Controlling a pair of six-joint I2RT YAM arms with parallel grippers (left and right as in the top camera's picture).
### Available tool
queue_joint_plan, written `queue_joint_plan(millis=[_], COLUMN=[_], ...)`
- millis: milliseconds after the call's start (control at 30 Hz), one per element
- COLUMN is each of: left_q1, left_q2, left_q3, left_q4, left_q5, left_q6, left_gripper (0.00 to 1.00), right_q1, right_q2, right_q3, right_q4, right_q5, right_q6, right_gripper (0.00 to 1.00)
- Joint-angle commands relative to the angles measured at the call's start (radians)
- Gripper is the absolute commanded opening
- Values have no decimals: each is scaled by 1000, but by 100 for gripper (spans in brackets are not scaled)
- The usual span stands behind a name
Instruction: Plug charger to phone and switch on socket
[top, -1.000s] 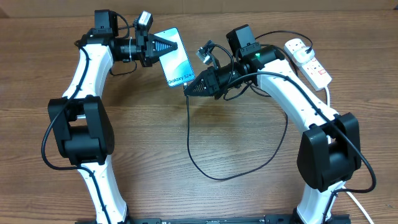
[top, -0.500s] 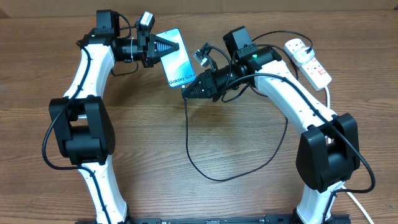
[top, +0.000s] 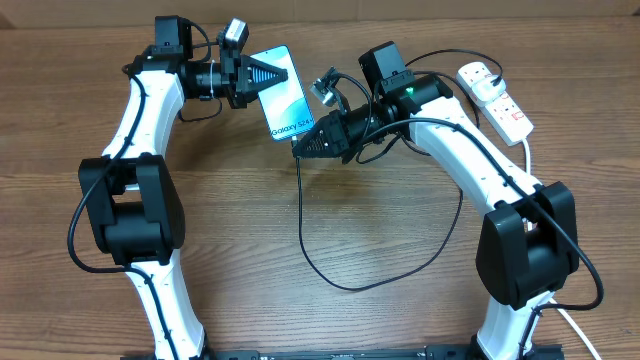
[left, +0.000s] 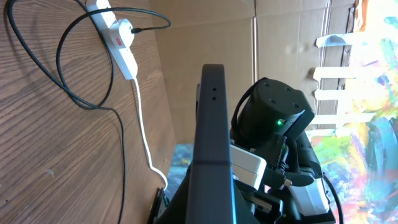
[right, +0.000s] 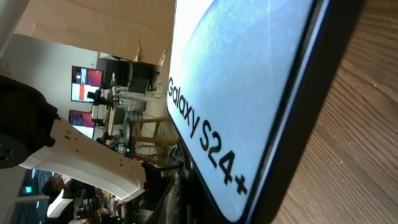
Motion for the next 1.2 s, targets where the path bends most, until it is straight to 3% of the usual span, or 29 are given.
queue_joint_plan(millis=[0, 1167], left_q1=[-7, -7], left_q2=[-9, -9], left_q3=[19, 19], left_q4=[-9, -111], left_q5=[49, 49], left_q6=[23, 153], left_gripper=[4, 4], right_q1=[-7, -73], right_q2=[11, 26], right_q3=[2, 2], right_q4=[11, 11], right_q5=[-9, -9], right_q6=[-9, -13], right_gripper=[4, 4])
